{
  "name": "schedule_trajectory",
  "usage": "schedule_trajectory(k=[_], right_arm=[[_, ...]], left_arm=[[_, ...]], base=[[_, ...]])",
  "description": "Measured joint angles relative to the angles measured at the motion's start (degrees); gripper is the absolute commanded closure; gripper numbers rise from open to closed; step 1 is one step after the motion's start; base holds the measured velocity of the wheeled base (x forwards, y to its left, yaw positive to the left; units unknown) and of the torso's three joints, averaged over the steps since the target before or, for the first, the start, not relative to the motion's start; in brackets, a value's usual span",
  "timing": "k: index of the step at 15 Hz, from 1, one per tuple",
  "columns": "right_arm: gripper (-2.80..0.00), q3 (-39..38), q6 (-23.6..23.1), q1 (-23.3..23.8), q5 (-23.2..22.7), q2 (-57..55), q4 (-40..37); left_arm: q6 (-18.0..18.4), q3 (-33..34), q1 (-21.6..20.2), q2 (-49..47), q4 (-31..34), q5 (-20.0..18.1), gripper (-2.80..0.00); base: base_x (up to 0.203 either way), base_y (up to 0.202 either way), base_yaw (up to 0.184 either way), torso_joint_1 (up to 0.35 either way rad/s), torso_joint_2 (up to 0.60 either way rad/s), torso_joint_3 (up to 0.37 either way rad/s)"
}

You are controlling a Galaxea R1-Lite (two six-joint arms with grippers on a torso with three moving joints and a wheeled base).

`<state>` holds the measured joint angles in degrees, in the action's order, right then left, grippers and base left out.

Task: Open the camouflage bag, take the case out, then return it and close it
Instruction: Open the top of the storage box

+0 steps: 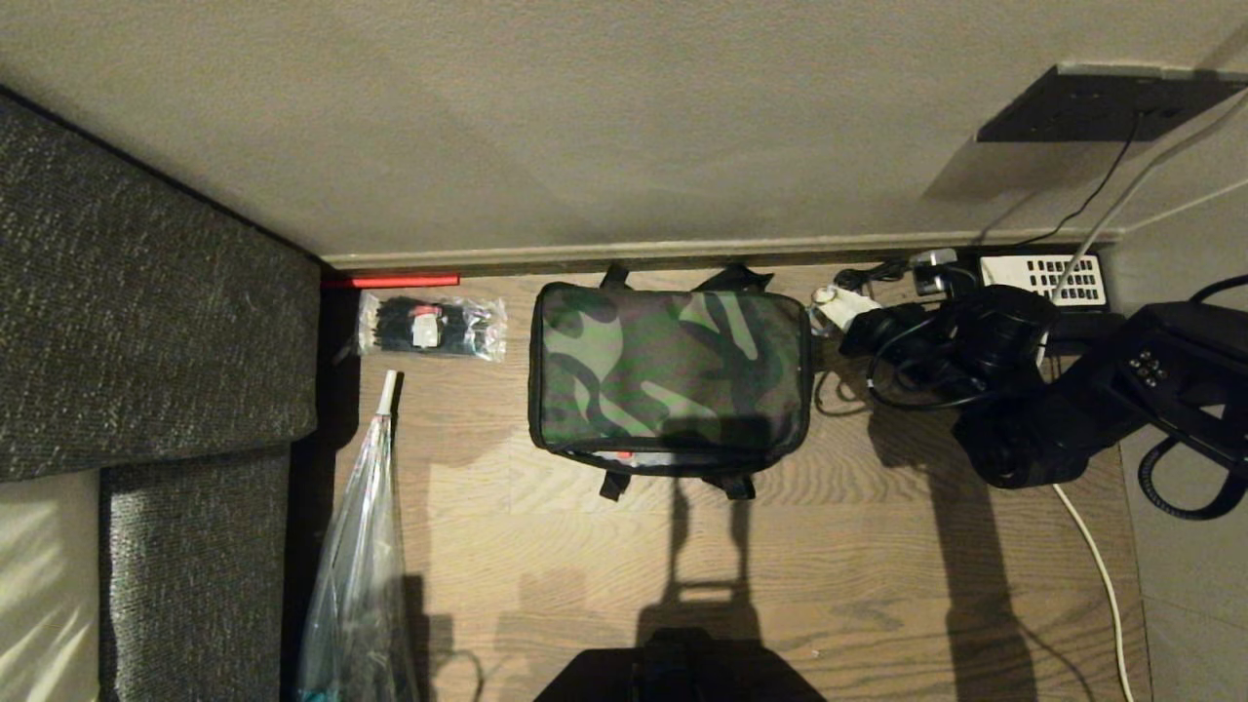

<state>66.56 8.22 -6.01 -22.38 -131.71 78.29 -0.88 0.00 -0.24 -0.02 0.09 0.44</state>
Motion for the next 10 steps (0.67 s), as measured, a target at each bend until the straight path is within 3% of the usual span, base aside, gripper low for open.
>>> schedule_trajectory(k=[6, 10], right_arm=[[-2.8, -8.1, 0.1, 0.1, -1.7, 3.4, -1.9], [-2.8, -16.5, 5.2, -0.8, -4.8, 11.6, -14.1]], left_arm=[[0.0, 0.0, 0.0, 0.0, 0.0, 0.0, 0.0], [0.0, 0.0, 0.0, 0.0, 0.0, 0.0, 0.0]], base=[[0.0, 0.0, 0.0, 0.0, 0.0, 0.0], [0.0, 0.0, 0.0, 0.0, 0.0, 0.0]])
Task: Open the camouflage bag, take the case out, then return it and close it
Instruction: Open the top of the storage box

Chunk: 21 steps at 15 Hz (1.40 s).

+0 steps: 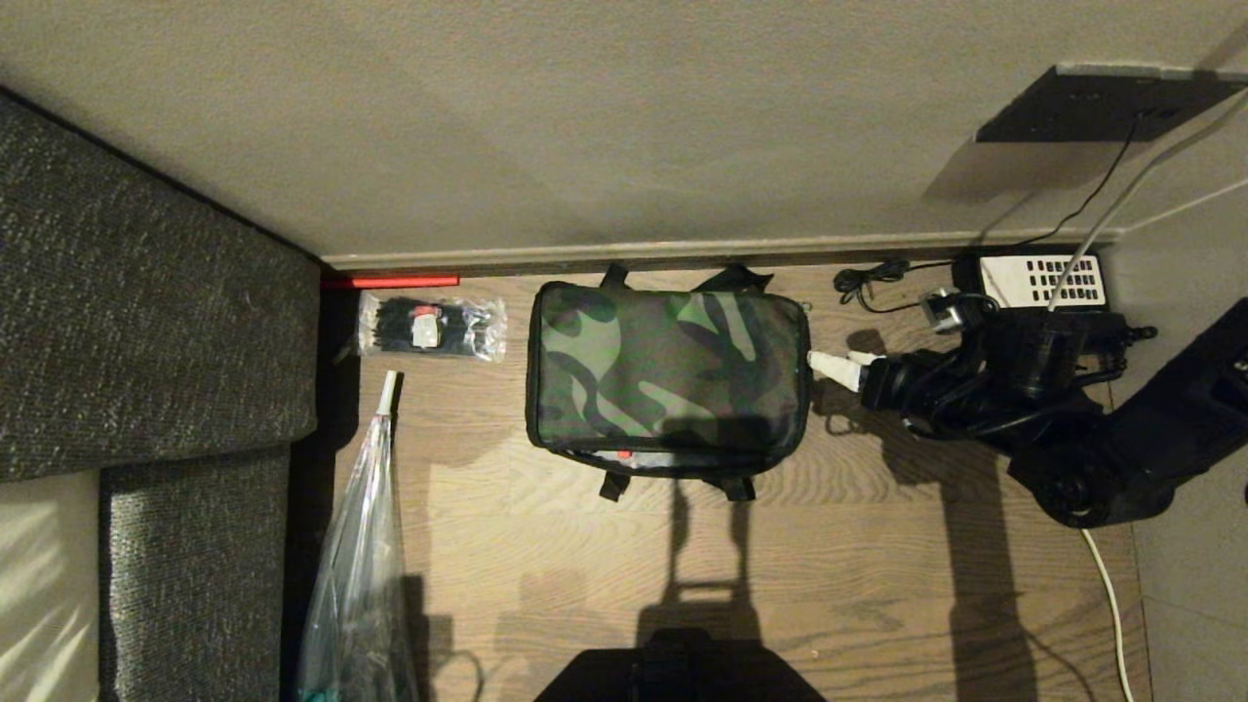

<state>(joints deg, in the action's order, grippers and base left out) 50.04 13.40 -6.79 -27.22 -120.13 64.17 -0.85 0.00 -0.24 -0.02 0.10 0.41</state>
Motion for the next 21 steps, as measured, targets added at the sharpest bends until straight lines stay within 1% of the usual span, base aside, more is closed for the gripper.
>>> schedule_trajectory(k=[2, 3, 4, 8, 15, 19, 21], right_arm=[[-2.8, -2.0, 7.5, -2.8, -0.3, 4.0, -7.9], [-2.8, -2.4, 10.6, -3.8, -0.3, 5.3, -10.2], [-2.8, -2.5, 12.6, -4.7, -0.2, 6.4, -12.0], [-2.8, -2.9, 13.8, -7.9, 0.5, 7.8, -13.9], [-2.8, -2.1, 15.0, -10.2, 1.5, 6.5, -13.3], [-2.8, -0.4, 21.0, -10.3, 1.5, 6.8, -13.2], [-2.8, 1.1, 25.4, -10.5, 1.5, 7.6, -13.3]], left_arm=[[0.0, 0.0, 0.0, 0.0, 0.0, 0.0, 0.0], [0.0, 0.0, 0.0, 0.0, 0.0, 0.0, 0.0], [0.0, 0.0, 0.0, 0.0, 0.0, 0.0, 0.0], [0.0, 0.0, 0.0, 0.0, 0.0, 0.0, 0.0], [0.0, 0.0, 0.0, 0.0, 0.0, 0.0, 0.0], [0.0, 0.0, 0.0, 0.0, 0.0, 0.0, 0.0], [0.0, 0.0, 0.0, 0.0, 0.0, 0.0, 0.0]], base=[[0.0, 0.0, 0.0, 0.0, 0.0, 0.0], [0.0, 0.0, 0.0, 0.0, 0.0, 0.0], [0.0, 0.0, 0.0, 0.0, 0.0, 0.0], [0.0, 0.0, 0.0, 0.0, 0.0, 0.0], [0.0, 0.0, 0.0, 0.0, 0.0, 0.0], [0.0, 0.0, 0.0, 0.0, 0.0, 0.0], [0.0, 0.0, 0.0, 0.0, 0.0, 0.0]])
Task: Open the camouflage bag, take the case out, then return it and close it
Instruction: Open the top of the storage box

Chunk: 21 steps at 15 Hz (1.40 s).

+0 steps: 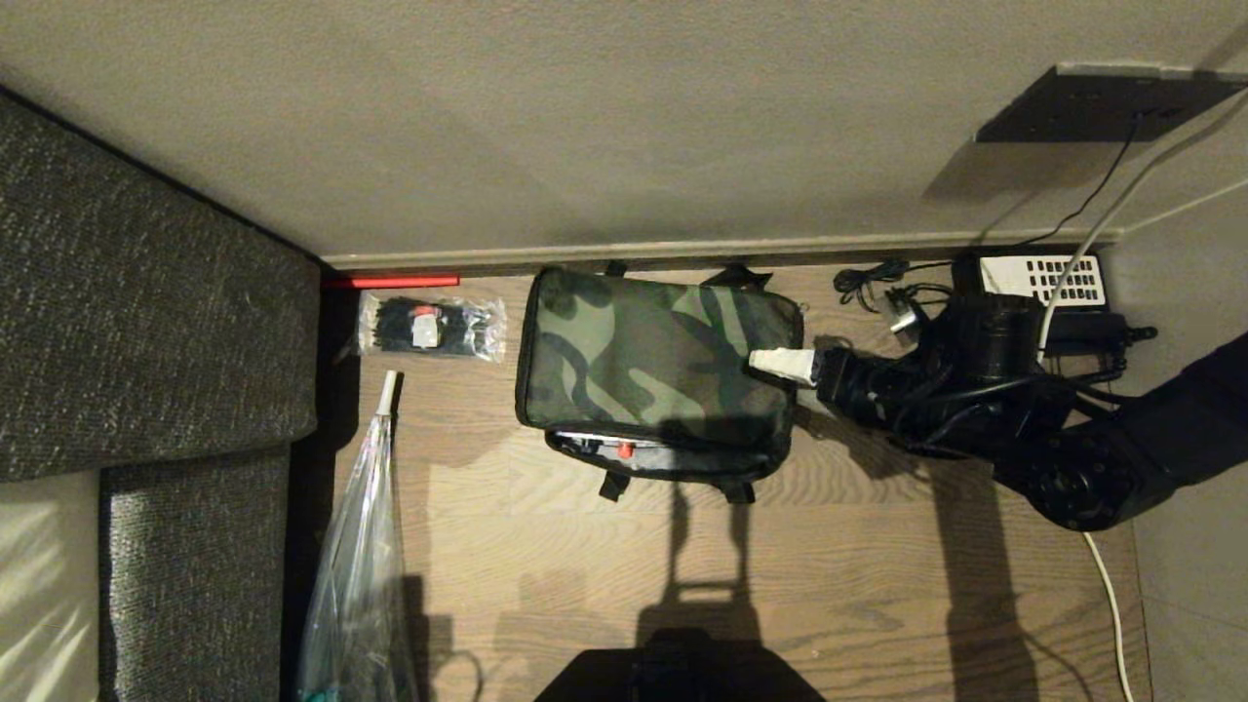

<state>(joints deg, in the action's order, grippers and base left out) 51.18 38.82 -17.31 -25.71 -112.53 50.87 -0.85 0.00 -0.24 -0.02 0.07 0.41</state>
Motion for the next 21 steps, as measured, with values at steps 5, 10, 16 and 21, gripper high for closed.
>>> schedule_trajectory(k=[5, 10, 16, 21], right_arm=[[-2.8, 4.5, 12.7, -0.1, -0.1, 3.0, -1.9], [-2.8, 4.1, 6.8, 0.0, -0.3, 3.7, -3.0], [-2.8, -1.6, -14.5, 0.3, 1.9, -0.1, -2.1], [-2.8, -1.9, -18.0, 0.2, 5.0, -2.8, -2.0]], left_arm=[[0.0, 0.0, 0.0, 0.0, 0.0, 0.0, 0.0], [0.0, 0.0, 0.0, 0.0, 0.0, 0.0, 0.0], [0.0, 0.0, 0.0, 0.0, 0.0, 0.0, 0.0], [0.0, 0.0, 0.0, 0.0, 0.0, 0.0, 0.0]], base=[[0.0, 0.0, 0.0, 0.0, 0.0, 0.0], [0.0, 0.0, 0.0, 0.0, 0.0, 0.0], [0.0, 0.0, 0.0, 0.0, 0.0, 0.0], [0.0, 0.0, 0.0, 0.0, 0.0, 0.0]])
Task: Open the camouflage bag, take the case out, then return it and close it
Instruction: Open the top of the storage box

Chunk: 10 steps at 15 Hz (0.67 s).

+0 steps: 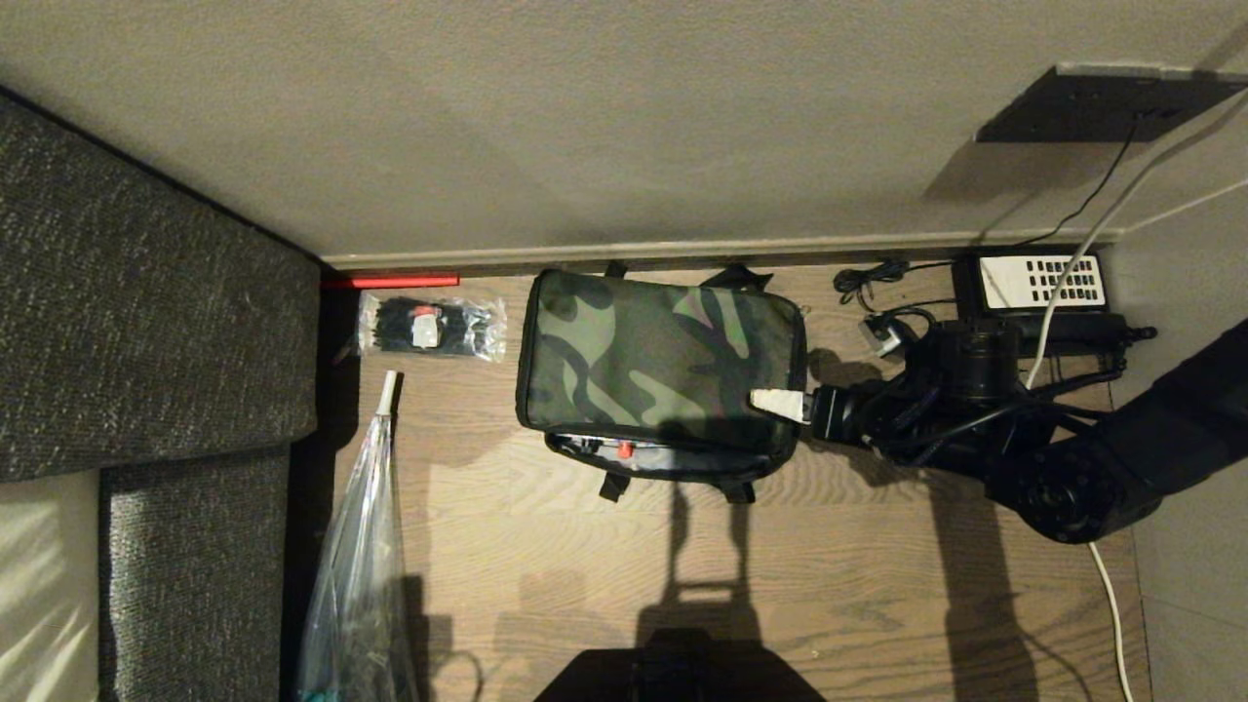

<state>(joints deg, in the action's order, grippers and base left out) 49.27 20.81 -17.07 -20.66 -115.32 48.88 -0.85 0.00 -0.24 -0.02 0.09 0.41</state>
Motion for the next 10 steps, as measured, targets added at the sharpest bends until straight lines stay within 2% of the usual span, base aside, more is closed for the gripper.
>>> schedule_trajectory(k=[3, 7, 10], right_arm=[[-2.8, 0.0, 1.7, -1.4, 0.0, -0.5, -0.6], [-2.8, 1.0, 11.6, -4.3, 0.2, 0.3, -0.5], [-2.8, 2.3, 16.7, -5.2, 0.7, 1.1, -0.5]], left_arm=[[0.0, 0.0, 0.0, 0.0, 0.0, 0.0, 0.0], [0.0, 0.0, 0.0, 0.0, 0.0, 0.0, 0.0], [0.0, 0.0, 0.0, 0.0, 0.0, 0.0, 0.0]], base=[[0.0, 0.0, 0.0, 0.0, 0.0, 0.0], [0.0, 0.0, 0.0, 0.0, 0.0, 0.0], [0.0, 0.0, 0.0, 0.0, 0.0, 0.0]])
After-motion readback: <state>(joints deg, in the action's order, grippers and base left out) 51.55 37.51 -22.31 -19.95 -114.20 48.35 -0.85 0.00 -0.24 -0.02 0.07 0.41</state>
